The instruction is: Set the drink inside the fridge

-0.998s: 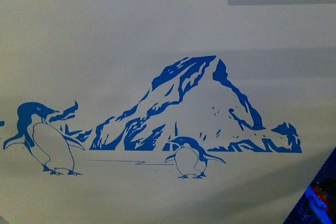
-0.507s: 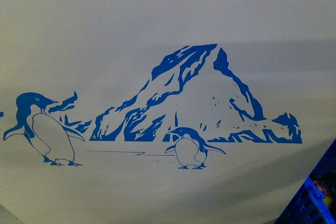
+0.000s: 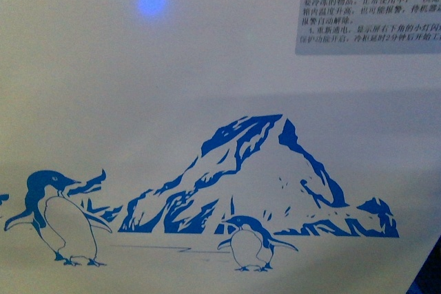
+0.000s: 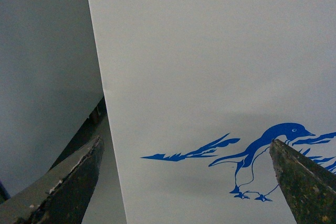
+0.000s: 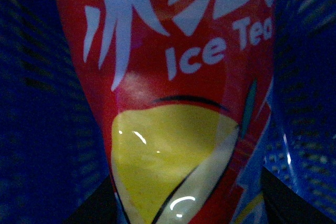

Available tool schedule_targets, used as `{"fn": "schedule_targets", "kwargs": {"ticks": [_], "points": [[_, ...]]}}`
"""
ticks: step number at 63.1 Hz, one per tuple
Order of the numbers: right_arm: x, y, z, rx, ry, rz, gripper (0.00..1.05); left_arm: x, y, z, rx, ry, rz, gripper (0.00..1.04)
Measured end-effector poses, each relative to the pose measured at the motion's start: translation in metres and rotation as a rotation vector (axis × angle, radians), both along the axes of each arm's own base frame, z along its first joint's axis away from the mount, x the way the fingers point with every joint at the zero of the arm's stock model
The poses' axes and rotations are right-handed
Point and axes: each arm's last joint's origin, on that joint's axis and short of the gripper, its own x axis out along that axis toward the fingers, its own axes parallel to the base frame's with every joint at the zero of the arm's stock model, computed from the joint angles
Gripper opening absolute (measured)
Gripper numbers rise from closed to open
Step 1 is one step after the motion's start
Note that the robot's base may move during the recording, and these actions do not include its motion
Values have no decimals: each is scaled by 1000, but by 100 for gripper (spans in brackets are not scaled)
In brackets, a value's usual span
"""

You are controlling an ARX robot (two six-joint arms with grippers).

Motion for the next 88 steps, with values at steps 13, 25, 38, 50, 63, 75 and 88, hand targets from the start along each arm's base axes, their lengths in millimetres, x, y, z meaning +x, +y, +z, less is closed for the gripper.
{"fn": "schedule_targets", "kwargs": {"ticks": [13, 25, 38, 50, 63, 75, 88], "points": [[-24, 12, 107, 16, -185, 82, 42, 0, 0, 0, 0, 0, 0, 97], [-60, 21, 180, 15, -321, 122, 42, 0, 0, 0, 0, 0, 0, 97], [-121, 30, 266, -38, -551, 141, 42, 0, 0, 0, 0, 0, 0, 97], [-180, 47, 311, -58, -722, 166, 42, 0, 0, 0, 0, 0, 0, 97], [-236, 79, 318, -13, -812, 204, 42, 0, 0, 0, 0, 0, 0, 97], [-248, 100, 313, -33, -846, 178, 42, 0, 0, 0, 0, 0, 0, 97], [-244, 113, 298, -81, -833, 166, 42, 0, 0, 0, 0, 0, 0, 97]]}}
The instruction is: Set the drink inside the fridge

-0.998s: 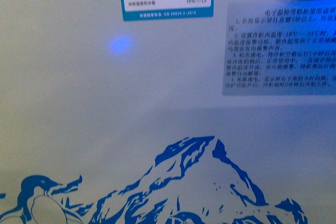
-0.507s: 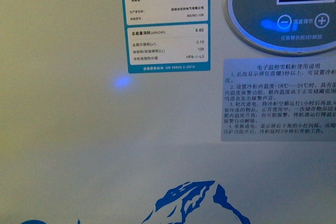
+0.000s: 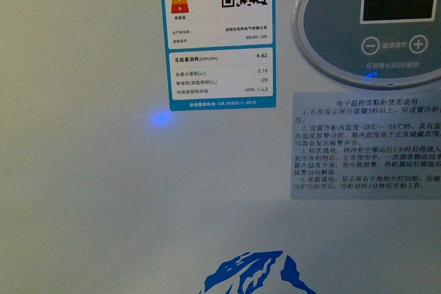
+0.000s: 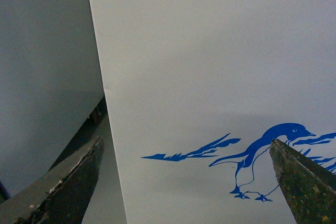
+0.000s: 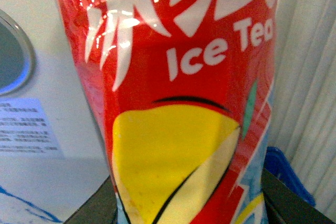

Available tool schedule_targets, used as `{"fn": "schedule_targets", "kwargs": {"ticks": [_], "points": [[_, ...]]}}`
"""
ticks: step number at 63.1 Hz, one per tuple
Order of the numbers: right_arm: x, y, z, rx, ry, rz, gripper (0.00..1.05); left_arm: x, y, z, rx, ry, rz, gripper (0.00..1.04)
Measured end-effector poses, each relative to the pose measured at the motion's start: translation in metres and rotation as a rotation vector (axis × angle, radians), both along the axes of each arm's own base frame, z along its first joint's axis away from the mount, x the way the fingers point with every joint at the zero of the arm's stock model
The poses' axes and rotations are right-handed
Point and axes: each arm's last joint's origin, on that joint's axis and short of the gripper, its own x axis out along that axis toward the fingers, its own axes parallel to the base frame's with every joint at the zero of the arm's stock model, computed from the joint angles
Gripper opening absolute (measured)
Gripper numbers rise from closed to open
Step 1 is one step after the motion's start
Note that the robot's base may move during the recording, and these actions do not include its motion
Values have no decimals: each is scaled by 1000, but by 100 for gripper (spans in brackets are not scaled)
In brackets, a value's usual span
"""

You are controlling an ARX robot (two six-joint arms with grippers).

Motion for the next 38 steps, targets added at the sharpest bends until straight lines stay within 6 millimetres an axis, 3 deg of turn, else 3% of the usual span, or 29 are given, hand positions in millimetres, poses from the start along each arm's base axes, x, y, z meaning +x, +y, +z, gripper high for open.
{"fn": "schedule_targets", "kwargs": {"ticks": [38], "points": [[-1, 7, -2, -53, -20, -44, 42, 0, 0, 0, 0, 0, 0, 97]]}}
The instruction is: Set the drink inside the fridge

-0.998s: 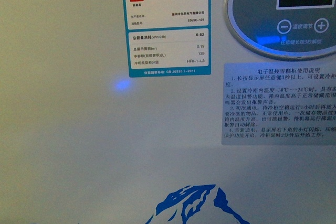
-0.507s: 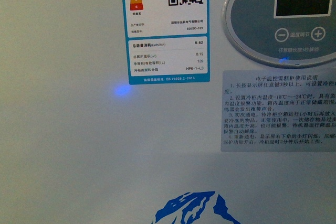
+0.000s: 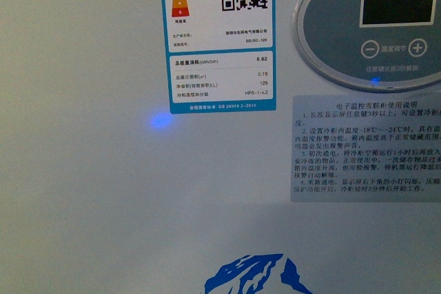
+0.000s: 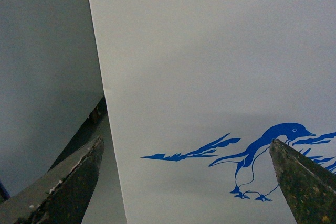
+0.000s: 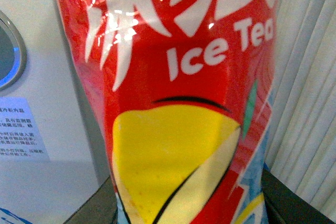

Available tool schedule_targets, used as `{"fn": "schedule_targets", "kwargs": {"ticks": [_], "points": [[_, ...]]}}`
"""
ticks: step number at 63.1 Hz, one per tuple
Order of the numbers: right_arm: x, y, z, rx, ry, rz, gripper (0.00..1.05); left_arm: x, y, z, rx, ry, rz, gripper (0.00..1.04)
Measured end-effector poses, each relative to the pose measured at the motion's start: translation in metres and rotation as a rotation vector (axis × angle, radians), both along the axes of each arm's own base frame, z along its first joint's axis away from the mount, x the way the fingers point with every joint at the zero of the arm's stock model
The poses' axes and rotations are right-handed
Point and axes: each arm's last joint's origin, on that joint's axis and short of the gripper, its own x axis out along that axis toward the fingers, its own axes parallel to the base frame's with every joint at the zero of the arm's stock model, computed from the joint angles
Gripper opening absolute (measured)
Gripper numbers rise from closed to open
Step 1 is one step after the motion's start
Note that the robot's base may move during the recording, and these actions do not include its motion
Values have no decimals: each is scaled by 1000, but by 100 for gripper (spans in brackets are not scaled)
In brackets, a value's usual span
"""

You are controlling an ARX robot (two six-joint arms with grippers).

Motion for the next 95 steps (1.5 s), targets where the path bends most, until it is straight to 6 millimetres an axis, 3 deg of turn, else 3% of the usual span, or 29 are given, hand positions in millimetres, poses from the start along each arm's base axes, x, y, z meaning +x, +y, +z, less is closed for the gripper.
{"fn": "schedule_targets", "kwargs": {"ticks": [95], "points": [[0, 0, -2, -4, 4, 0, 41, 0, 0, 0, 0, 0, 0, 97]]}}
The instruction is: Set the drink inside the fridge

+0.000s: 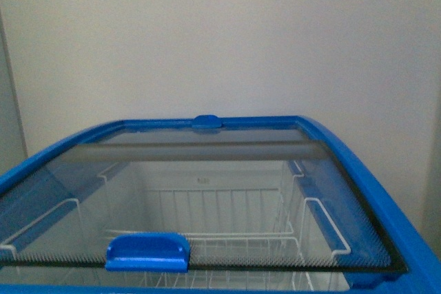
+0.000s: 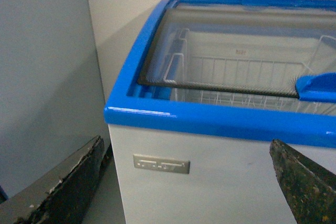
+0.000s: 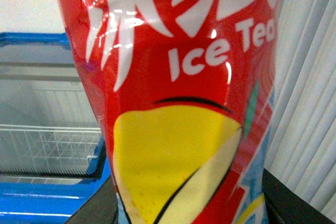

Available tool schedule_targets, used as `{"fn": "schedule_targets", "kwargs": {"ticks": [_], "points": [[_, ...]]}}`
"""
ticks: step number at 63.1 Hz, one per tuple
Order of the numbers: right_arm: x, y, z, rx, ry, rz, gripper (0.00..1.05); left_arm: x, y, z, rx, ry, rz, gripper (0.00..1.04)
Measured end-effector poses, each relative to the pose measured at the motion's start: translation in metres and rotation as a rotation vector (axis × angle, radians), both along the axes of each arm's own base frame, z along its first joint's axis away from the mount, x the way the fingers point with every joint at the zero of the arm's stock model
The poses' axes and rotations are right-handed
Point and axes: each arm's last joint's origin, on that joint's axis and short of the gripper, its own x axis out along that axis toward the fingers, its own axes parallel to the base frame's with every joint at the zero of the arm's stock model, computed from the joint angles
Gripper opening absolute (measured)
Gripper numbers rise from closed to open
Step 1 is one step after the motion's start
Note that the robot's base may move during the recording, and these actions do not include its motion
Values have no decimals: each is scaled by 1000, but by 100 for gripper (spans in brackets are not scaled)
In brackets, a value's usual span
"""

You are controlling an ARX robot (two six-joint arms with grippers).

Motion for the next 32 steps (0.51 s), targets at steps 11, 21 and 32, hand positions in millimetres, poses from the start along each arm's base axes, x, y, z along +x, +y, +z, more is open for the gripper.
{"fn": "schedule_targets", "kwargs": {"ticks": [11, 21, 32], "points": [[0, 0, 0, 0, -2, 0, 41, 0, 0, 0, -9, 10, -19, 97], [0, 0, 0, 0, -2, 3, 41, 21, 0, 7, -120, 140, -310, 97], [0, 0, 0, 0, -1, 0, 41, 70, -1, 41, 27, 35, -459, 97]]}}
